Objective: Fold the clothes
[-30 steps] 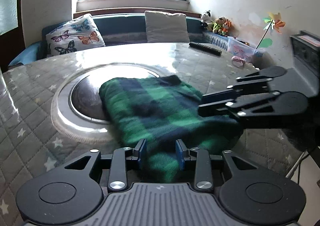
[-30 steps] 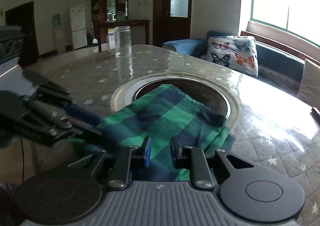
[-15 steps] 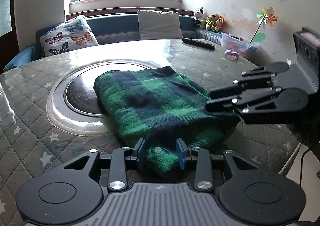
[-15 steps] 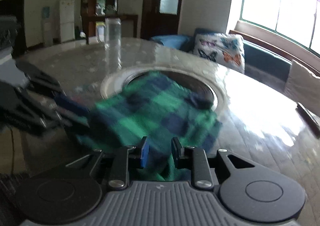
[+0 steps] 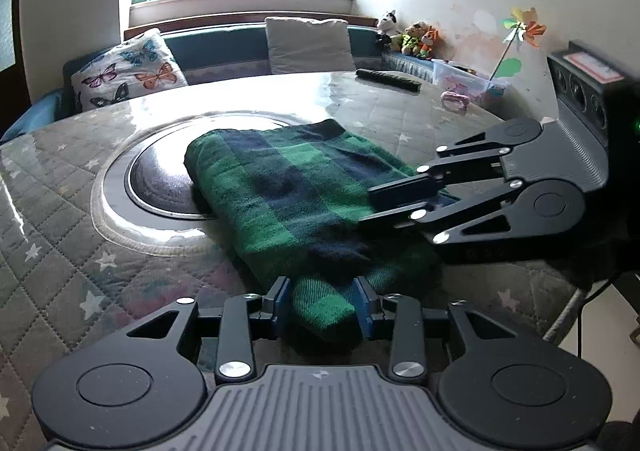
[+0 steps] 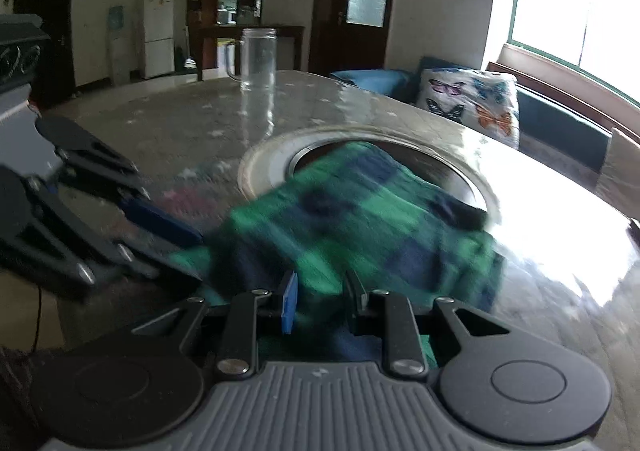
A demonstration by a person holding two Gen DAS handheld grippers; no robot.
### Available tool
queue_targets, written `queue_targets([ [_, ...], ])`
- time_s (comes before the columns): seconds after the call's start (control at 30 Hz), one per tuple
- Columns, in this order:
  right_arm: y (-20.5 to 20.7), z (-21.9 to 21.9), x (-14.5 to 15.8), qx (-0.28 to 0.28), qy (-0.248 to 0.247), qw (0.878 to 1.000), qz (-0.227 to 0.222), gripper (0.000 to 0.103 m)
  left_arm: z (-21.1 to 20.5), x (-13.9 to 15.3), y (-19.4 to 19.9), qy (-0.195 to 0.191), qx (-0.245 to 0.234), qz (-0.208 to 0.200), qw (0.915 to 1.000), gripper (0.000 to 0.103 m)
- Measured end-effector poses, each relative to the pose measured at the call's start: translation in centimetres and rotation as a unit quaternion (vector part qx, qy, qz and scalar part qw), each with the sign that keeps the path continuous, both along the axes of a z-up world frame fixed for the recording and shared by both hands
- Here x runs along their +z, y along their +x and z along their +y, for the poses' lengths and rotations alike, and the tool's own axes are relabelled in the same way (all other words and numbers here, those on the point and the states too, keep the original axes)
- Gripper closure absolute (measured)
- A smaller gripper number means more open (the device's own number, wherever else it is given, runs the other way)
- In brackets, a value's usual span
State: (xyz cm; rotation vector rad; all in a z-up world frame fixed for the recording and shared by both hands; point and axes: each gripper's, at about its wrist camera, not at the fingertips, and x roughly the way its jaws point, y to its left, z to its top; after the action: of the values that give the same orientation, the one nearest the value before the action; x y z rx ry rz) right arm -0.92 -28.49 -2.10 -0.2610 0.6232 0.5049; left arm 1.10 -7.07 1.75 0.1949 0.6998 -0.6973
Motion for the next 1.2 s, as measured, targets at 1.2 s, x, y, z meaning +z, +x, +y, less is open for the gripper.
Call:
queue_targets([
  [1.2, 5.9, -2.5, -0.4, -0.079, 0.043, 0.996, 0.027, 0.080, 0.8, 1.7, 9.3, -0.042, 0.105, 0.032, 0.9931, 0.059],
])
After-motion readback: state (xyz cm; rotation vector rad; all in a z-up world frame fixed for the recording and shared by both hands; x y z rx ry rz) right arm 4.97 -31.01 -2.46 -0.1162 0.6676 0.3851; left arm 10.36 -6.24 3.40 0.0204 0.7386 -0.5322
